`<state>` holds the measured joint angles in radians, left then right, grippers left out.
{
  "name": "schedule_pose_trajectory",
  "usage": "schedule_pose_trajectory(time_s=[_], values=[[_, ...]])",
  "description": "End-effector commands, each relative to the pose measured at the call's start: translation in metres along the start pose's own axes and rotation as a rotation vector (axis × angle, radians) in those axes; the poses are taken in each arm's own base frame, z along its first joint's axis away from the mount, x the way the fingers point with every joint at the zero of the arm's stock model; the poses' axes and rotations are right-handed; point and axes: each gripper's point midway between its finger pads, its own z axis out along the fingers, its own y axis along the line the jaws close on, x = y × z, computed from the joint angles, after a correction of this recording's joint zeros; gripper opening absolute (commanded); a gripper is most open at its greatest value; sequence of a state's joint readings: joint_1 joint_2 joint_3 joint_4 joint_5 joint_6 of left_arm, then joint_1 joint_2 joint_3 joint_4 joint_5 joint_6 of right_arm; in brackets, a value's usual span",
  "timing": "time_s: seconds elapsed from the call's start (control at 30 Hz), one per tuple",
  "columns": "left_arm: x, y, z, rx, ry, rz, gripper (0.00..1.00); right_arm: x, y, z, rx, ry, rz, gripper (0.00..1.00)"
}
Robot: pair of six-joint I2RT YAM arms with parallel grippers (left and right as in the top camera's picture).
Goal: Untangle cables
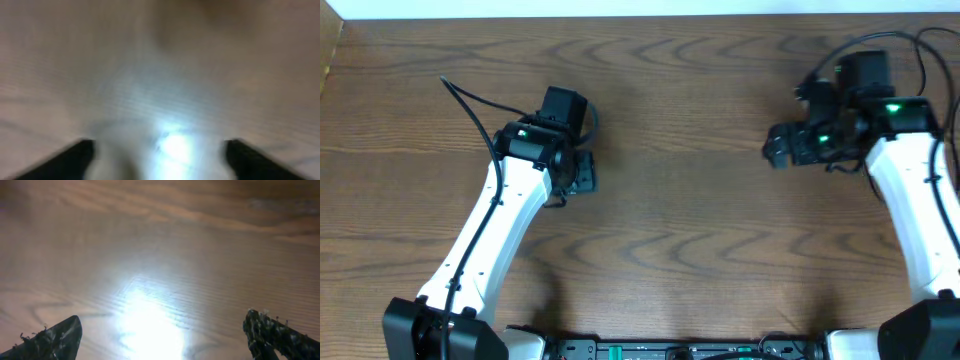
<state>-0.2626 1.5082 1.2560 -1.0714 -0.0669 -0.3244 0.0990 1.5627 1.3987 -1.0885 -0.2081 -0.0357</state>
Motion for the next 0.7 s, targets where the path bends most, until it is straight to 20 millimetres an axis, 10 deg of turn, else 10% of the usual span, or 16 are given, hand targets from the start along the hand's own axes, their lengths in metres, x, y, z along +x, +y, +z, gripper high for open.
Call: schedule_pose_trajectory(time_s=[0.0,0.33,0.67], values=[[0.022,0.017,-0.003,-0.075,0.085,-0.02,0.98,0.008,0.014,0.004,0.023,0.043,-0.012,0.99],[0.058,0.027,-0.017,-0.077,0.176,-0.054,0.97,0.038,0.026,0.004,0.034,0.136,0.029,0.99],[0.058,0.031,-0.055,0.154,-0.335,-0.112,0.98,0.07,0.014,-0.007,0.074,-0.172,0.054,0.99]])
